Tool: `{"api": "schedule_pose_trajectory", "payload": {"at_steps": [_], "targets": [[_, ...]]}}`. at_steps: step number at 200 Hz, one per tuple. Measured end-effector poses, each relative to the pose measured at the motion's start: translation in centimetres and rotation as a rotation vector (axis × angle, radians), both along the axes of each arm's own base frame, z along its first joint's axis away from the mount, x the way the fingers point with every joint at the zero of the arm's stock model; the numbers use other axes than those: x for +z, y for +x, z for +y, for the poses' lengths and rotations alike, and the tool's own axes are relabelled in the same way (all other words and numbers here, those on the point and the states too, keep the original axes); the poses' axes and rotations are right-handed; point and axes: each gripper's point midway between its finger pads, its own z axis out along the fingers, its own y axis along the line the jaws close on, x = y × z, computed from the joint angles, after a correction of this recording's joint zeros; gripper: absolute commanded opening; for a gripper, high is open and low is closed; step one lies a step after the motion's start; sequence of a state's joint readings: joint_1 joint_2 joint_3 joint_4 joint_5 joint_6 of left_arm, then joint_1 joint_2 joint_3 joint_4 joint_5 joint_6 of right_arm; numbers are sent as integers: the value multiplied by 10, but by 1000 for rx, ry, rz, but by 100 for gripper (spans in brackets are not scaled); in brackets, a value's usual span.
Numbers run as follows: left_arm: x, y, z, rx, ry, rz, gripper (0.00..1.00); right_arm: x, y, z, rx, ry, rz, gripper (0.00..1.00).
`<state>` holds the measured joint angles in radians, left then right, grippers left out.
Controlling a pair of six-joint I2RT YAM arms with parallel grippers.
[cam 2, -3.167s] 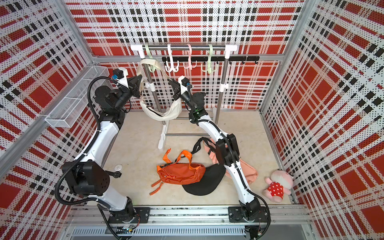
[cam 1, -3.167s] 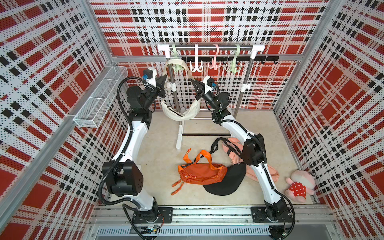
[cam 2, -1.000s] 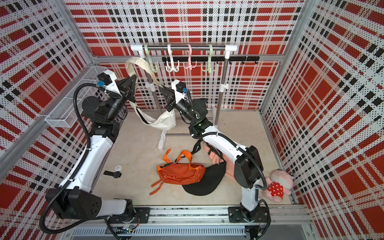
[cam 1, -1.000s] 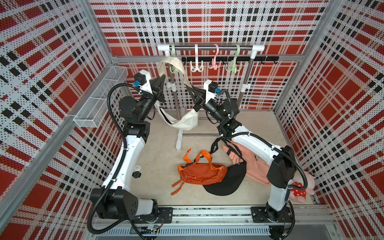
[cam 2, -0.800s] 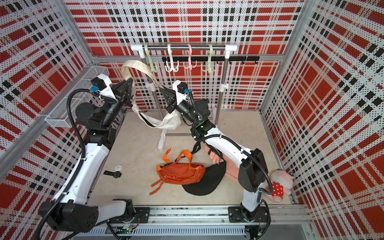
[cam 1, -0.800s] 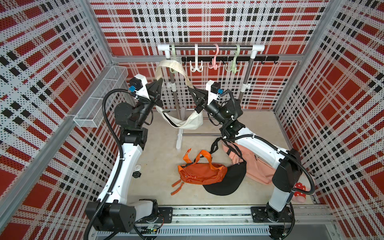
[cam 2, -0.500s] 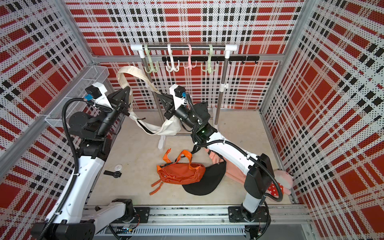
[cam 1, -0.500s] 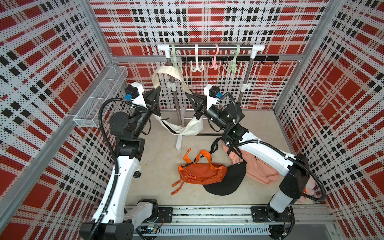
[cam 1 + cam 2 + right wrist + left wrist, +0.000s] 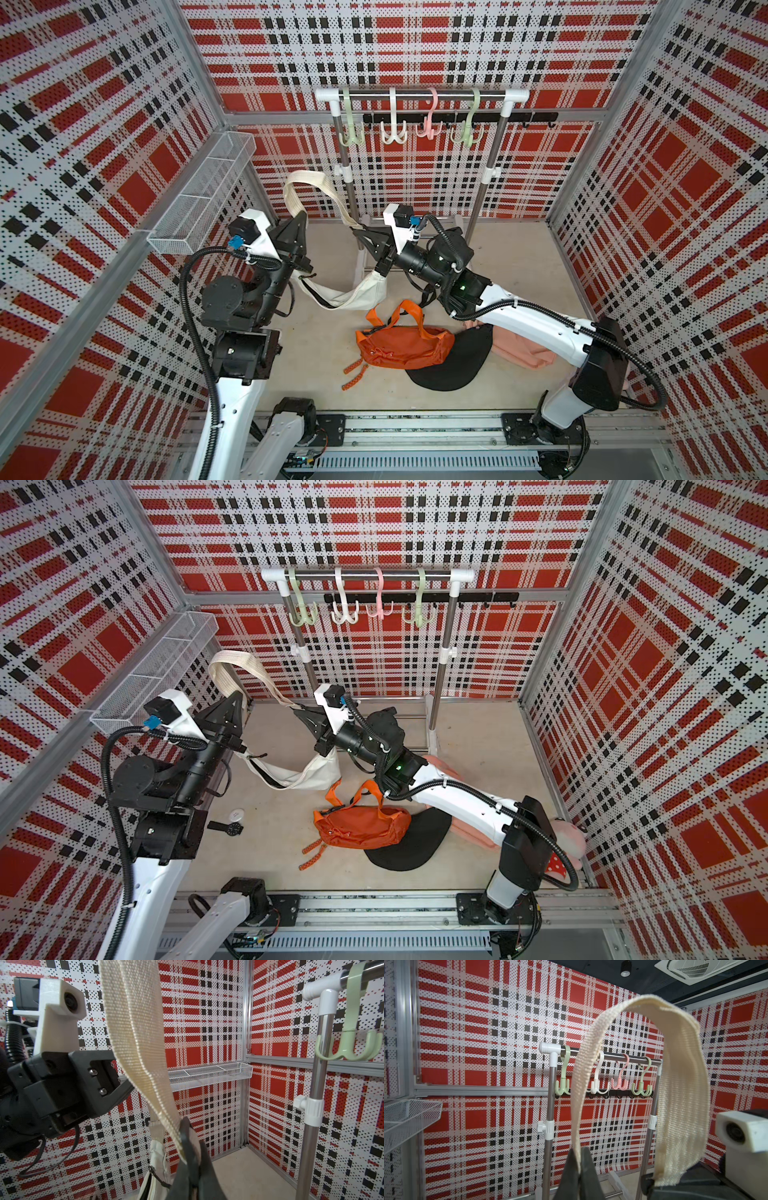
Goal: Take the bag off the hook
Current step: Place the bag at the center of the board.
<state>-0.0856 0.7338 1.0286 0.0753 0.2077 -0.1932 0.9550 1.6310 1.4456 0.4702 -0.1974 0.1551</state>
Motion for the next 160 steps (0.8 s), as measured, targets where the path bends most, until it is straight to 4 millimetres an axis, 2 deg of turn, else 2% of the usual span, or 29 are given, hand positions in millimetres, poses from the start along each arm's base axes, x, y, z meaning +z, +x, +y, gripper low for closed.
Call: {"api": "schedule_pose_trajectory", "payload": {"at_steps": [32,85,160], "targets": [[-6,-2,13,66,-65,36,0,-4,-12,9,6,-13,5,0],[-26,0,22,117,-114,131,0,-11,-32,21,15,-54,-14,0],[-37,-28,34,167,-139,201,0,-29,-48,14,50,-104,-19,0]]}}
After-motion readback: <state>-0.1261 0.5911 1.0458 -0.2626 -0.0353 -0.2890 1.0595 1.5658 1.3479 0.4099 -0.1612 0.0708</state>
